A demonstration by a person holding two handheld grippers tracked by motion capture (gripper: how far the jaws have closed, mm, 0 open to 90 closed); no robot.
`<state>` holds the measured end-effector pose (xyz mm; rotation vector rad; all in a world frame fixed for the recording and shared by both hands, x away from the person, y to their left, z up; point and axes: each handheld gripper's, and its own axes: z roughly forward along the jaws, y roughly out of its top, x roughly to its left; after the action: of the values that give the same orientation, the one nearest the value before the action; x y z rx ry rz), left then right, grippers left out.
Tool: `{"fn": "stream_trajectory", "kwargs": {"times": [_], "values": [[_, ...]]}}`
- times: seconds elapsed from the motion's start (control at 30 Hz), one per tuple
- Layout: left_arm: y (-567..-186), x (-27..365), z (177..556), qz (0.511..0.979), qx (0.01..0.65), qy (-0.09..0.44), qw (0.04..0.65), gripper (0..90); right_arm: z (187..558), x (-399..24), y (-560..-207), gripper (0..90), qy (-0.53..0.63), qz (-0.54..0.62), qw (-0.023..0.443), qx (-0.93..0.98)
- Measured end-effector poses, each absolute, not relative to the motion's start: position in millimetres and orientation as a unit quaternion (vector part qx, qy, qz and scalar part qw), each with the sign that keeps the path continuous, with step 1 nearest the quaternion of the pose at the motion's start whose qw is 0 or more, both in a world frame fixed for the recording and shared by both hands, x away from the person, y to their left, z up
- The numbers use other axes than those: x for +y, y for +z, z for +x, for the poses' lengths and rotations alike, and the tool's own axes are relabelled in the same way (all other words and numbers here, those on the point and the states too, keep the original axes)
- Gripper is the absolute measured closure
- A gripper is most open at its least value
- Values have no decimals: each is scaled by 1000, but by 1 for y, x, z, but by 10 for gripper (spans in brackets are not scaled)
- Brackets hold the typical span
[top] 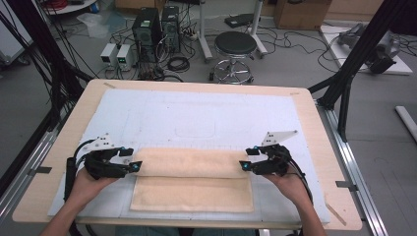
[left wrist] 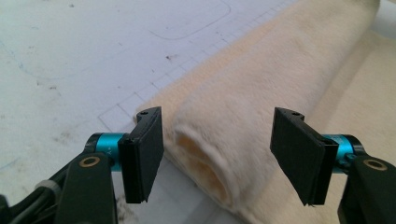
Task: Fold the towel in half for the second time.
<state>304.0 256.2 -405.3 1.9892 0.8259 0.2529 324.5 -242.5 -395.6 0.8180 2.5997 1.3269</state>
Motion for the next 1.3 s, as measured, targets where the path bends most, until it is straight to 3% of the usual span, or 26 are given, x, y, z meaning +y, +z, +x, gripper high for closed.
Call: {"fn": "stream_trajectory", "kwargs": {"times": [0.1,0.2,0.27,0.37,0.5,0.9,1.1,1.23,1.3], "values": [[-410,253,312,811,342,94,465,342,334,-235,-399,371,432,273,43,858],[-416,252,317,817,339,74,460,422,342,-231,-407,385,421,275,29,864],[-417,251,315,819,324,67,468,600,344,-230,-410,535,414,269,4,870],[-414,252,308,820,310,69,476,768,338,-230,-405,768,414,235,8,879],[-404,256,295,816,295,80,490,812,326,-232,-394,827,431,212,16,877],[-397,258,248,824,252,109,496,820,283,-245,-372,830,448,181,51,874],[-398,264,231,832,237,105,491,815,257,-244,-377,828,450,160,30,878],[-402,270,224,835,243,87,486,634,243,-243,-384,733,438,144,7,887],[-404,272,223,836,248,91,481,604,241,-245,-383,693,441,152,13,885]]}}
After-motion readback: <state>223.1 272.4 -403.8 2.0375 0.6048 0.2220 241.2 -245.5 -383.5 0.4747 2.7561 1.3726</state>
